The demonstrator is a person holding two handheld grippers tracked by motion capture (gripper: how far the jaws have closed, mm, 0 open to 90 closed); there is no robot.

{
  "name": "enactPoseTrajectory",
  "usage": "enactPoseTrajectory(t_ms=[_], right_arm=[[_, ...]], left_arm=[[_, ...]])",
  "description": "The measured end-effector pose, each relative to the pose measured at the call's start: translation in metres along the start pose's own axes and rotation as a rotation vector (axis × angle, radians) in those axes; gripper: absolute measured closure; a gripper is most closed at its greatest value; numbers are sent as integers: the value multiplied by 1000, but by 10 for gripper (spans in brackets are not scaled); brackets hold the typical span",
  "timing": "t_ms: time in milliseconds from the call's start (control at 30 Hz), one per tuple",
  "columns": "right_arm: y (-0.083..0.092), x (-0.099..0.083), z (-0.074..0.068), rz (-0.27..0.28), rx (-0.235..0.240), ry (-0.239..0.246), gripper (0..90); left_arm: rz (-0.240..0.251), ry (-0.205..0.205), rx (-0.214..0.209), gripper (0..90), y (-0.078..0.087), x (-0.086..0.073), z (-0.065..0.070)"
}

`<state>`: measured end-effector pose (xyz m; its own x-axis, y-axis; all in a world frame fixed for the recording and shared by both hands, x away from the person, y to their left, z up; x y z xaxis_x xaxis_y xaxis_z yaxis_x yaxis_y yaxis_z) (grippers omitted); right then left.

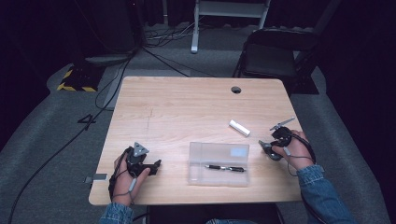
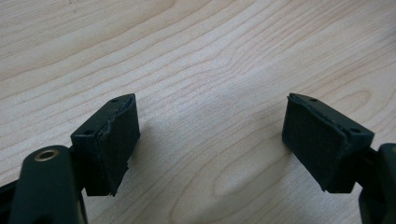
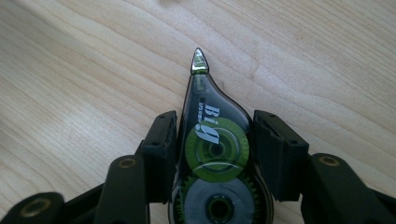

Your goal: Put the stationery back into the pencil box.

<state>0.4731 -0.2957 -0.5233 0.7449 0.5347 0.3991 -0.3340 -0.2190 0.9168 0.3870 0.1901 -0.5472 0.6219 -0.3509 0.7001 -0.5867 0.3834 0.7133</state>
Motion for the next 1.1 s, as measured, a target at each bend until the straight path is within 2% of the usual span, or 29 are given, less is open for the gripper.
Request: enactPoseTrajectory(t_ms=[200, 333, 667, 800, 967, 1000, 1067, 1100], right_arm=[[0, 1, 1, 13, 2, 0, 524], [2, 2, 0, 28, 6, -18, 525], [12, 6, 1, 75, 16, -41, 526], [21, 8, 0, 102, 16, -40, 526], [33, 13, -2, 153, 14, -40, 527], [39, 16, -3, 177, 15, -38, 527], [40, 16, -3, 185, 12, -41, 527], [45, 18, -4, 204, 24, -44, 527]], left_arm=[[0, 0, 0, 194, 0, 0, 0], [0, 0, 0, 194, 0, 0, 0], [-1, 0, 1, 194, 0, 0, 0], [-1, 0, 1, 194, 0, 0, 0], [-1, 0, 1, 194, 0, 0, 0], [0, 0, 0, 193, 0, 0, 0], [-1, 0, 0, 193, 0, 0, 0], [1, 0, -2, 193, 0, 0, 0]])
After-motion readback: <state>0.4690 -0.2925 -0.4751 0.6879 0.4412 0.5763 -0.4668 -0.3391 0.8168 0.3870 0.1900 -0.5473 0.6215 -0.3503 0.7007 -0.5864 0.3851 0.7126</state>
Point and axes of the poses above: each handheld gripper's, and its own axes: y roughly backward along the jaws, x roughly out of its top, z roughly to its right, the point moved 6 cm from there along -y, roughly forward along the jaws, and after that the axes turned 1 degree about -x, right-handed, at the moved point
